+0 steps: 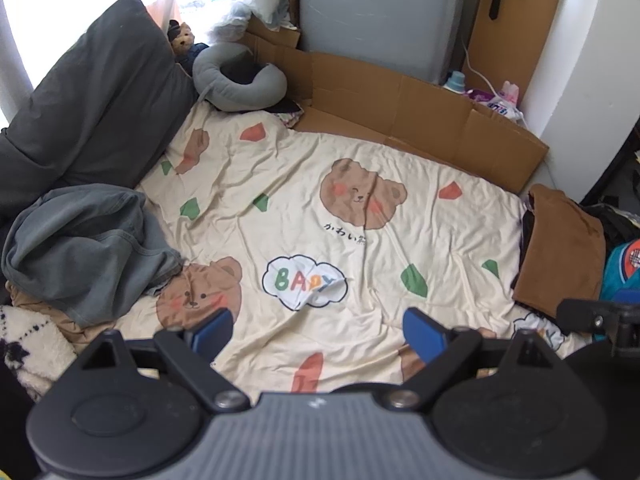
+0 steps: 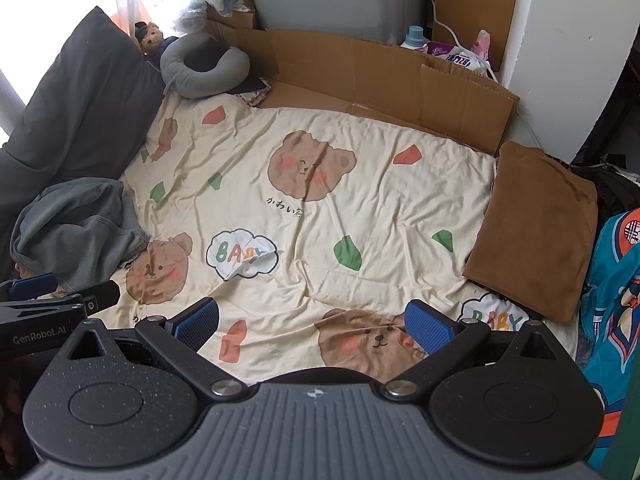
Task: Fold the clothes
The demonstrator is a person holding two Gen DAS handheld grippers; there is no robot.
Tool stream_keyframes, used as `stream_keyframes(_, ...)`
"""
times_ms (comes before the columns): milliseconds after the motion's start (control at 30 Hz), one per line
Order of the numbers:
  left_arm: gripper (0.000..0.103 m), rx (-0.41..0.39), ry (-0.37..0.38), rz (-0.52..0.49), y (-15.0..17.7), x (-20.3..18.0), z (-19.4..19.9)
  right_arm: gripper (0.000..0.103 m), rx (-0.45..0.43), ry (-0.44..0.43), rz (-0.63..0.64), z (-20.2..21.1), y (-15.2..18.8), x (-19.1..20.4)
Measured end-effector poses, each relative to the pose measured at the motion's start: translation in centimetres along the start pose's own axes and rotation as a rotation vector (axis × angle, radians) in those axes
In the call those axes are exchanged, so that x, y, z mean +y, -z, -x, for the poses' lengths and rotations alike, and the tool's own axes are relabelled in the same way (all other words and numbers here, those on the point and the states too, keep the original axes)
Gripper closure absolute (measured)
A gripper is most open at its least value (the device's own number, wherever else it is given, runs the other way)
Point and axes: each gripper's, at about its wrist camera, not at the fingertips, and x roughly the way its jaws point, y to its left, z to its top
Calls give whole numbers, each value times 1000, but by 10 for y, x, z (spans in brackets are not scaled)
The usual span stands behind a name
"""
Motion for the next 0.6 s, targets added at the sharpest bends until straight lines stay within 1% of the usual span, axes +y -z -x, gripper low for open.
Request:
stream_keyframes(100,10,2,2,5,-2,-1,0,1,-1,2,-1,1,-1,5)
stream_keyframes(600,10,3,4,19,-2,3,-1,1,-4,-23,-9,1,-2,-2)
